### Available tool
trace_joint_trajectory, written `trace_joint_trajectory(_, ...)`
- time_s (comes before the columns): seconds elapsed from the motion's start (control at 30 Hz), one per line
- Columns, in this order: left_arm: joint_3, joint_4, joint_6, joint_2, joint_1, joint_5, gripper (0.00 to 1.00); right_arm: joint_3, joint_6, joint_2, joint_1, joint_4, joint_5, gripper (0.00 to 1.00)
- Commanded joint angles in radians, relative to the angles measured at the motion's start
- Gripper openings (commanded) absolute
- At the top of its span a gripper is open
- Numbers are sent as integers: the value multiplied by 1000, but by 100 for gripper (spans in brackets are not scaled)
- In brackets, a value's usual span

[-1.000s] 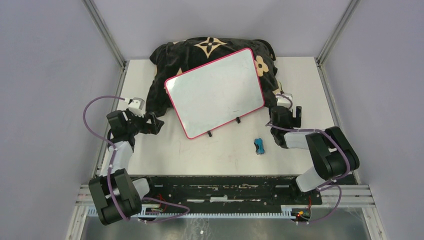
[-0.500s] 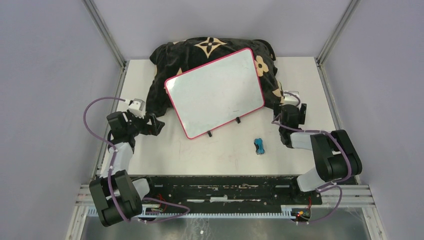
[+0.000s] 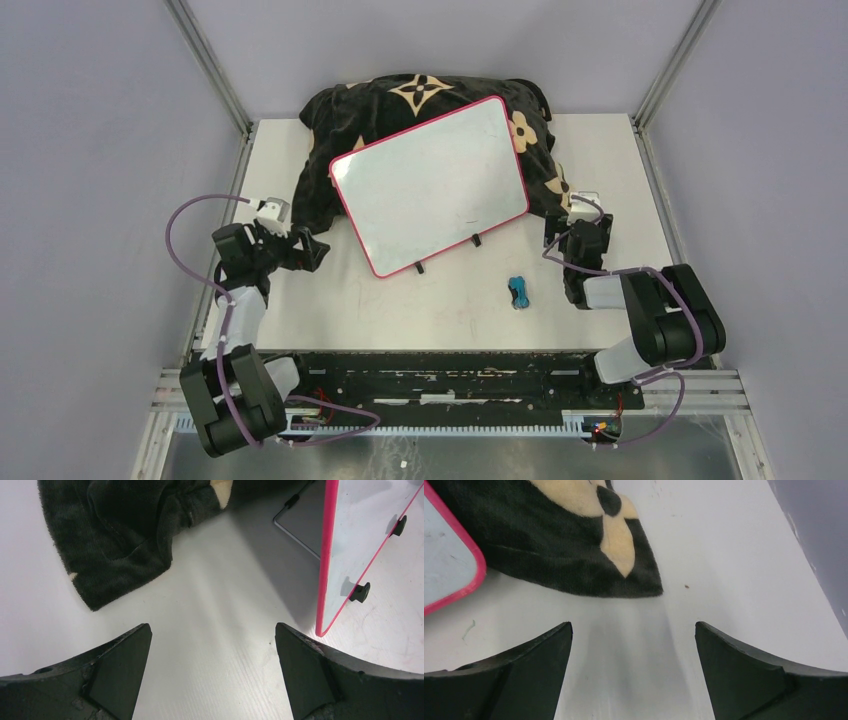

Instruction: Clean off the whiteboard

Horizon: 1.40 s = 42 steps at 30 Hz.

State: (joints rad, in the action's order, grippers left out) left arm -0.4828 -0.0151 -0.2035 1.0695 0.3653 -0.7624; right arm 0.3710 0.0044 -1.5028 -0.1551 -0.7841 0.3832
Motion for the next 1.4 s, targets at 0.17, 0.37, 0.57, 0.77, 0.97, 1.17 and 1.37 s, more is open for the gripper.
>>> trace_joint_trajectory(0.17,-1,-27,-31,7,11,-30,100,-30,38,-9,37,-128,-27,100)
trace_joint_trajectory(0.37,-8,-134,55,35,12,40,100,-20,37,-11,40,-113,-44,100)
trace_joint_trajectory(0.57,109,-519,257,60,5,209,99,-19,37,-9,40,-110,-44,100)
trace_joint_trajectory(0.77,171,-831,343,242,-67,379,99,-19,37,-9,40,-109,-44,100)
trace_joint_trajectory(0.97,186,-1016,357,370,-158,483,99,-19,38,-9,42,-110,-45,100)
trace_joint_trajectory(1.17,267,-1158,219,402,-310,621,99,-18,38,-9,42,-109,-46,100)
trace_joint_trajectory(1.37,270,-1201,193,446,-350,660,99,-18,39,-9,41,-109,-46,100)
